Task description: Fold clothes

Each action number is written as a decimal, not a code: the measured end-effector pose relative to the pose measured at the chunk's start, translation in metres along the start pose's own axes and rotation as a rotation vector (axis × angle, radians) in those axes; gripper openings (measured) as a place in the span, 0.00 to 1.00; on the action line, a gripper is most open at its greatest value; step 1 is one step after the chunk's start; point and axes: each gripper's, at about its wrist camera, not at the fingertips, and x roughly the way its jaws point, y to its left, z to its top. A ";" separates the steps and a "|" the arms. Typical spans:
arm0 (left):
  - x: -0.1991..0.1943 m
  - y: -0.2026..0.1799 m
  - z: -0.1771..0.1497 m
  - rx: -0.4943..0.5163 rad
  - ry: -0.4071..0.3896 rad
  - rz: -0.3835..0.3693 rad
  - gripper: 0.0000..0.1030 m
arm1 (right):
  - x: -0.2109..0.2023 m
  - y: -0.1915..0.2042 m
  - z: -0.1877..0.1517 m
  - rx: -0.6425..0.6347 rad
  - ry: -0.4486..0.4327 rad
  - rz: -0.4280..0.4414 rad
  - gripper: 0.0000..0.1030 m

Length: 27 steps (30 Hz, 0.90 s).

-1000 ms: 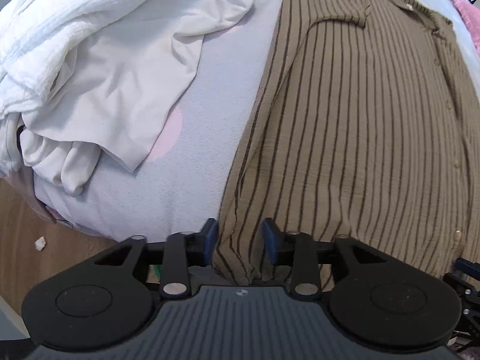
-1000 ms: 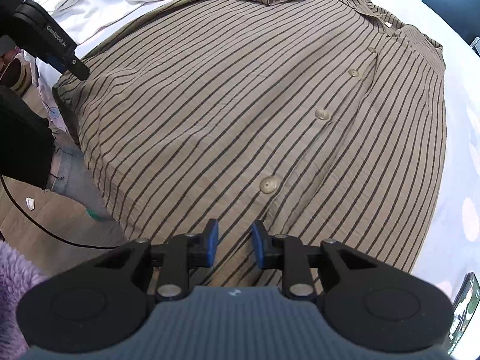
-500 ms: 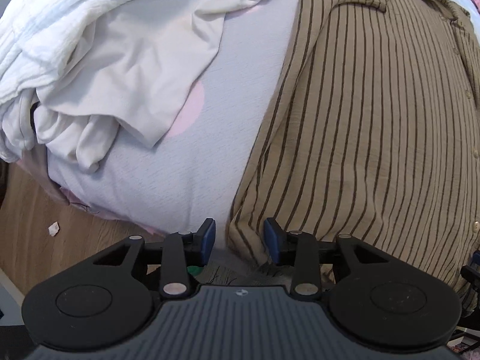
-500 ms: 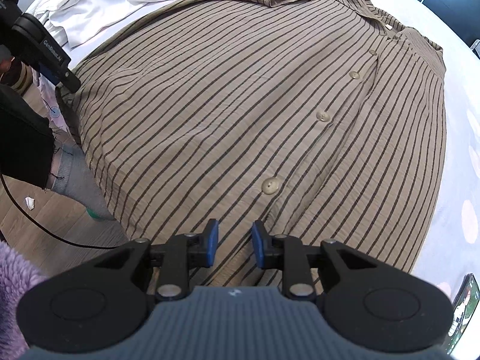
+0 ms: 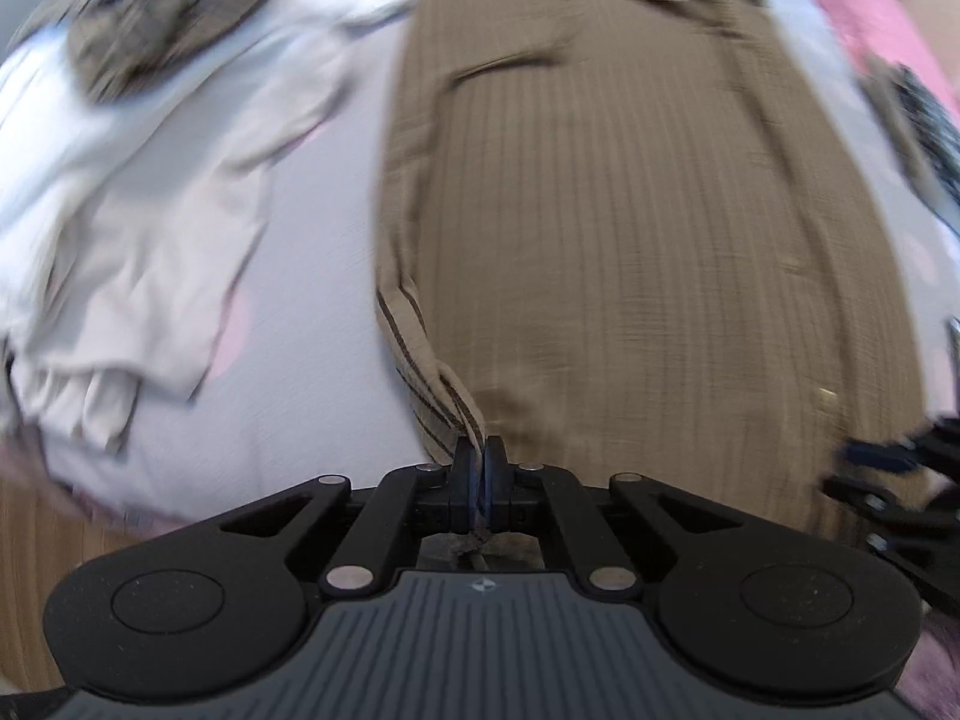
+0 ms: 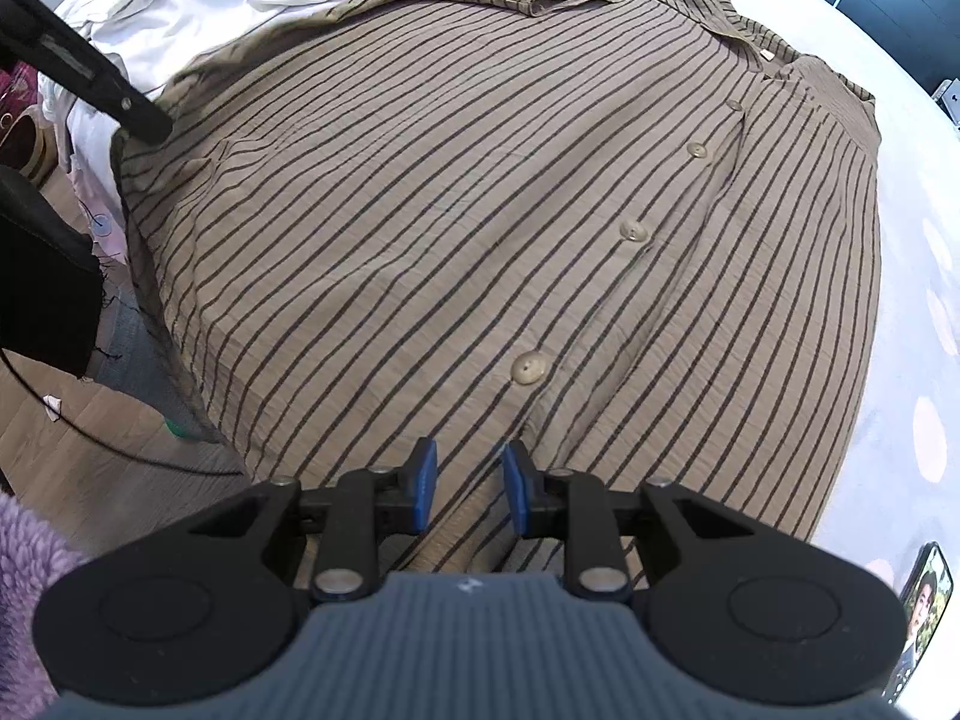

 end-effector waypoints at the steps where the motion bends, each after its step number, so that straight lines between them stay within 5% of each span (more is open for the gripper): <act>1: -0.002 -0.011 0.005 0.041 -0.009 -0.004 0.00 | 0.000 -0.001 0.000 0.003 0.001 -0.002 0.26; 9: -0.029 -0.094 0.008 0.335 -0.029 -0.054 0.00 | 0.002 -0.013 0.000 0.074 0.018 -0.037 0.26; 14: -0.012 -0.137 0.012 0.481 -0.012 -0.091 0.00 | 0.004 -0.022 0.000 0.115 0.028 -0.061 0.26; 27: 0.024 -0.193 -0.009 0.628 0.083 -0.189 0.00 | 0.010 -0.036 0.000 0.183 0.040 -0.055 0.26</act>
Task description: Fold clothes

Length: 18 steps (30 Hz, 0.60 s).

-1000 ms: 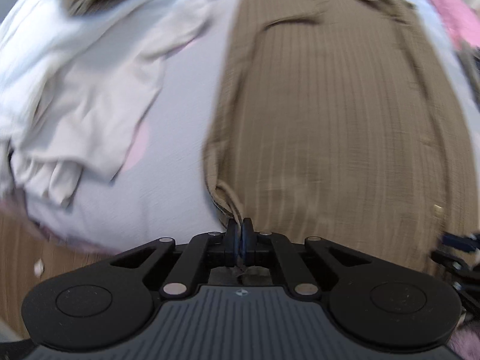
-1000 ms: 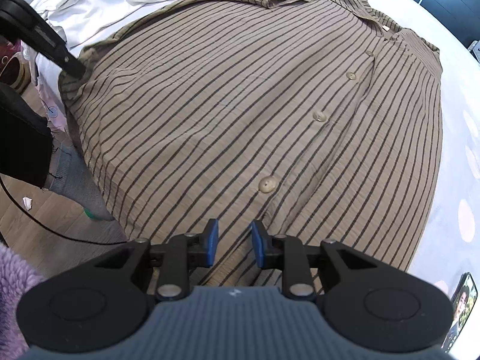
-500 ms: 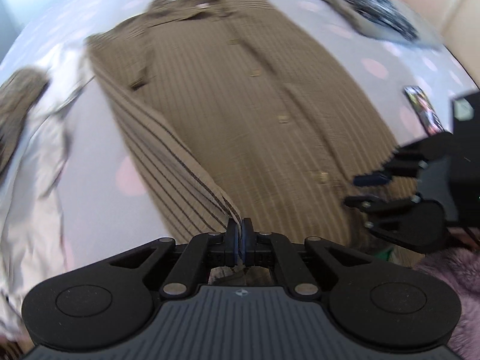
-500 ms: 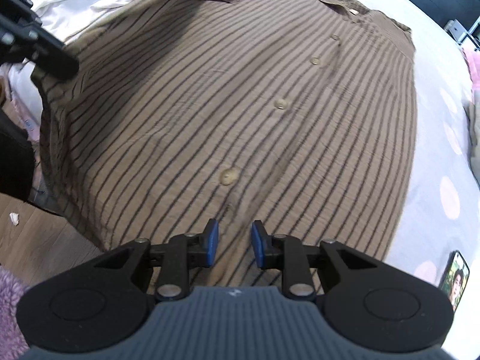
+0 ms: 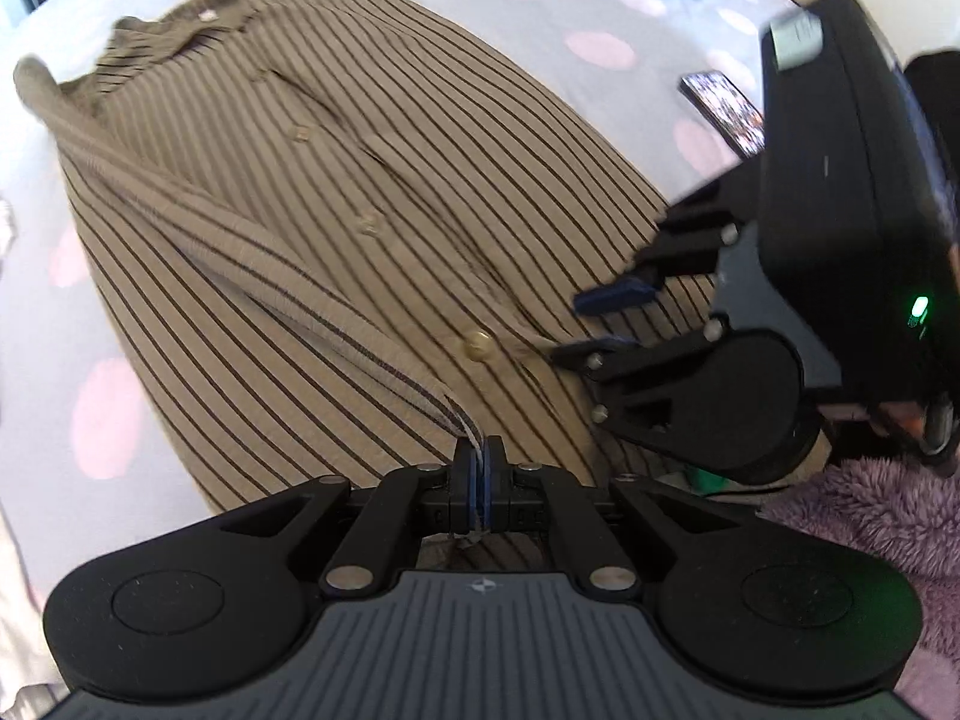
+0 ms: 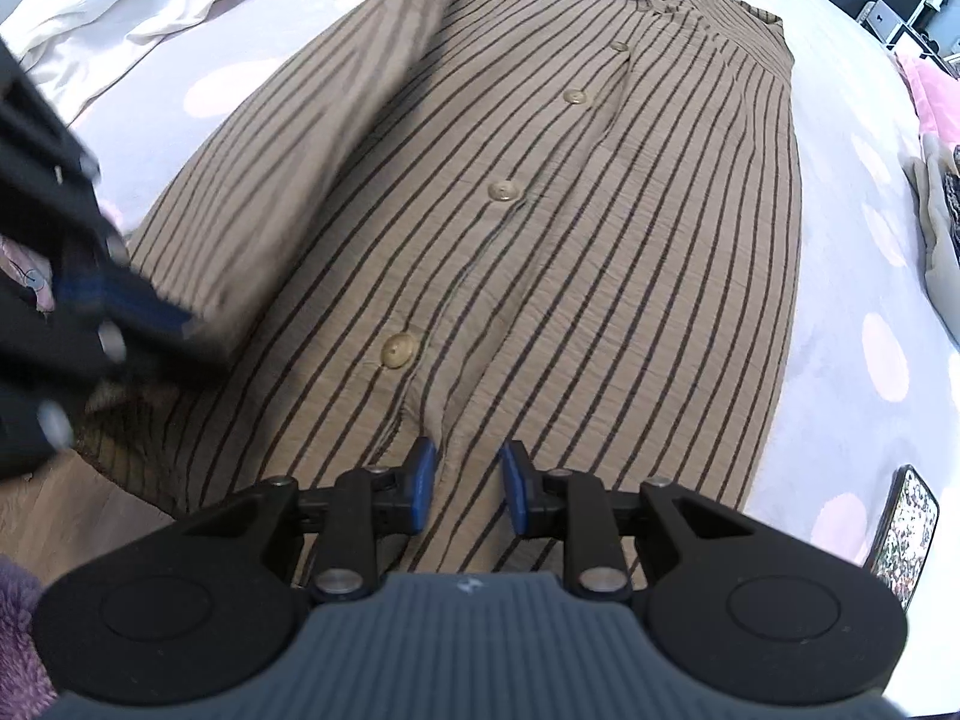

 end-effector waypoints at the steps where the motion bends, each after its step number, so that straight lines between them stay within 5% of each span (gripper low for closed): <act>1: 0.003 -0.002 -0.001 0.004 0.007 -0.005 0.00 | 0.000 0.000 -0.001 0.005 0.001 0.002 0.26; 18: 0.020 -0.006 -0.025 -0.070 -0.006 0.006 0.01 | -0.013 -0.014 -0.013 0.094 -0.020 0.051 0.26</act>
